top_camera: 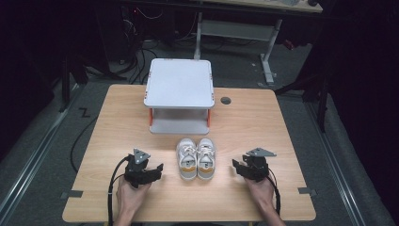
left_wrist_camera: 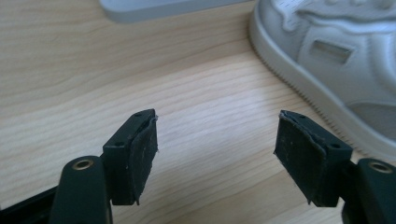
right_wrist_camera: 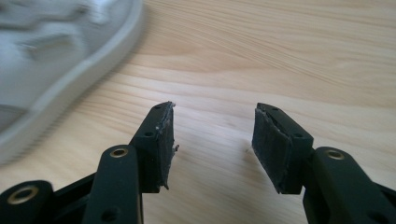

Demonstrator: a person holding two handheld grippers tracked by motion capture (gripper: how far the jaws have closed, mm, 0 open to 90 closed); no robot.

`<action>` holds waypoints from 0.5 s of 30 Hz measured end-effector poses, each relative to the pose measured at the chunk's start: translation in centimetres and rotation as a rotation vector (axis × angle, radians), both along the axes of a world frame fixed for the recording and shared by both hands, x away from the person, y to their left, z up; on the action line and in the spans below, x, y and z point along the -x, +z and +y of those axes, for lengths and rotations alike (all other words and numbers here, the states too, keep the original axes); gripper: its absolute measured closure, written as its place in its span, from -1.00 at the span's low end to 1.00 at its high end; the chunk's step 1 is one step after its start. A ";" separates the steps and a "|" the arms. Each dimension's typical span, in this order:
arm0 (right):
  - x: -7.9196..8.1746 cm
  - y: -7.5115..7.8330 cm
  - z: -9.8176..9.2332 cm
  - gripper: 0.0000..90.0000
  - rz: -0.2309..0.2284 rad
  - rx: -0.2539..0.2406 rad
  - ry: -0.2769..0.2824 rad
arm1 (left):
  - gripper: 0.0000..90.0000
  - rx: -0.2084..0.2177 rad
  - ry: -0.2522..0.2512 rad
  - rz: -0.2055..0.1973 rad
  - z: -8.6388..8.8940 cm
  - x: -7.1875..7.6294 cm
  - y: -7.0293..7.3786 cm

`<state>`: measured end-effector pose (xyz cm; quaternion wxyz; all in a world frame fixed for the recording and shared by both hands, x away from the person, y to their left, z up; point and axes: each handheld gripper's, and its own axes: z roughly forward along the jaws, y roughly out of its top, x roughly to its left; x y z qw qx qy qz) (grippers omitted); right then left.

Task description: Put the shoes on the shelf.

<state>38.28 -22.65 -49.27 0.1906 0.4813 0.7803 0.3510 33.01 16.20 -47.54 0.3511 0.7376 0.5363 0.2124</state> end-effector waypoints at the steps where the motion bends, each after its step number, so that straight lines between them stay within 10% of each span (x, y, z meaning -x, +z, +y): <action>1: -0.2 -0.4 -0.6 0.08 -0.007 0.023 -0.034 | -0.34 0.010 -0.009 0.007 -0.6 -0.2 0.3; 15: -0.7 -0.9 -1.4 0.00 -0.035 0.053 -0.074 | -0.21 0.031 -0.103 0.026 -5.6 0.0 4.1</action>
